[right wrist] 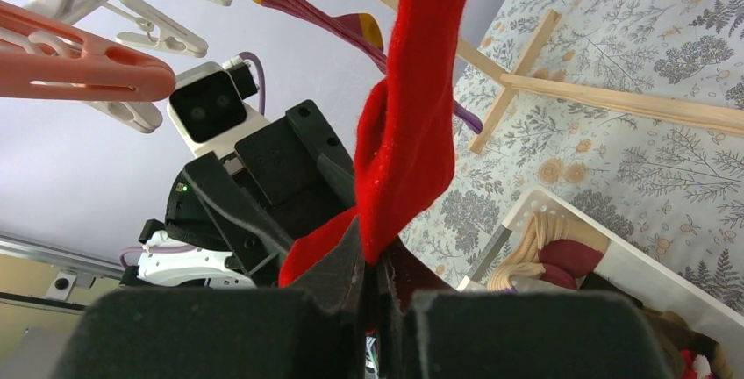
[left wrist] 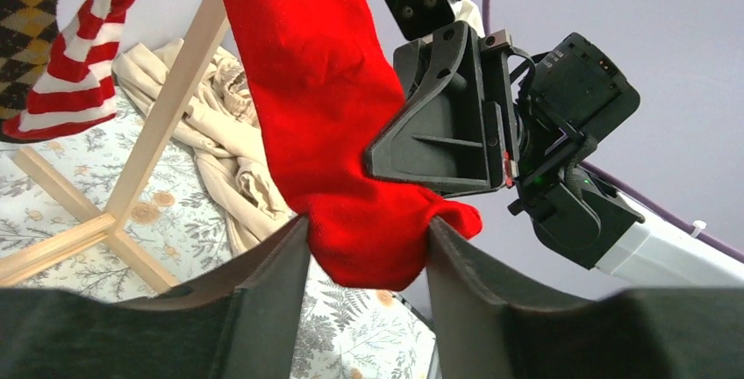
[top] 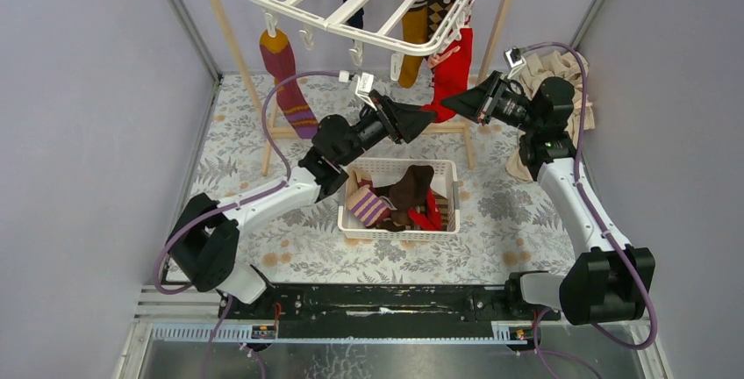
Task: Remove the socks clipped to the hanger
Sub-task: Remove the sock from the hanger.
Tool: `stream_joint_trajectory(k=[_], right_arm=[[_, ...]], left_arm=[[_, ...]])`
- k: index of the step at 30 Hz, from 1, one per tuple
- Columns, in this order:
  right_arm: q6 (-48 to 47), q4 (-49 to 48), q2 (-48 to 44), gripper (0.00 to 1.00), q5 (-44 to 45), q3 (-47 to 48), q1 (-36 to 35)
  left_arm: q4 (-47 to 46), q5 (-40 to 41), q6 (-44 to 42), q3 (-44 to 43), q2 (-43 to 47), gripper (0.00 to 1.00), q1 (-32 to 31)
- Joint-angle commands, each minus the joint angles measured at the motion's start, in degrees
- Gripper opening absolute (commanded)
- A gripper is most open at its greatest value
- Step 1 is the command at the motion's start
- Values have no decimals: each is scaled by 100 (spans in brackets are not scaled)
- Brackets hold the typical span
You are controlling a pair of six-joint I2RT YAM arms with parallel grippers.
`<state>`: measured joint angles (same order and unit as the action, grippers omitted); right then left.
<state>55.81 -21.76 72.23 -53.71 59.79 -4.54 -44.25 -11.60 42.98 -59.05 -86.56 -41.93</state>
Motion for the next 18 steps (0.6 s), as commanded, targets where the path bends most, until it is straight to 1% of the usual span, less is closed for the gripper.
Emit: stream_joint_trajectory(k=[1,7,8,10,11,13,14,18], right_arm=[[61,-355,-1,4,-223,50,14],[41,-355,6,4,-258,42,14],[44,-355,4,4,-257,35,14],[20,-355,-7,4,-245,14,18],[13,-355,-11,4,-245,8,15],[-38,-313,-22,5,-230,-10,14],[-88,-263,-36,6,-216,-11,9],[-435,154,-75,14,-68,44,9]], left_arm=[[-261,-219,53,-329,-160,52,57],[19,-344,-26,-550,-239,34,58],[146,-335,-64,-583,-223,28,59],[385,-304,-167,-630,-189,12,54],[489,-274,-201,-653,-161,8,53],[826,-199,-308,-719,-111,4,46],[1031,-152,-383,-772,-83,1,42],[1738,83,-675,-949,35,0,-7]])
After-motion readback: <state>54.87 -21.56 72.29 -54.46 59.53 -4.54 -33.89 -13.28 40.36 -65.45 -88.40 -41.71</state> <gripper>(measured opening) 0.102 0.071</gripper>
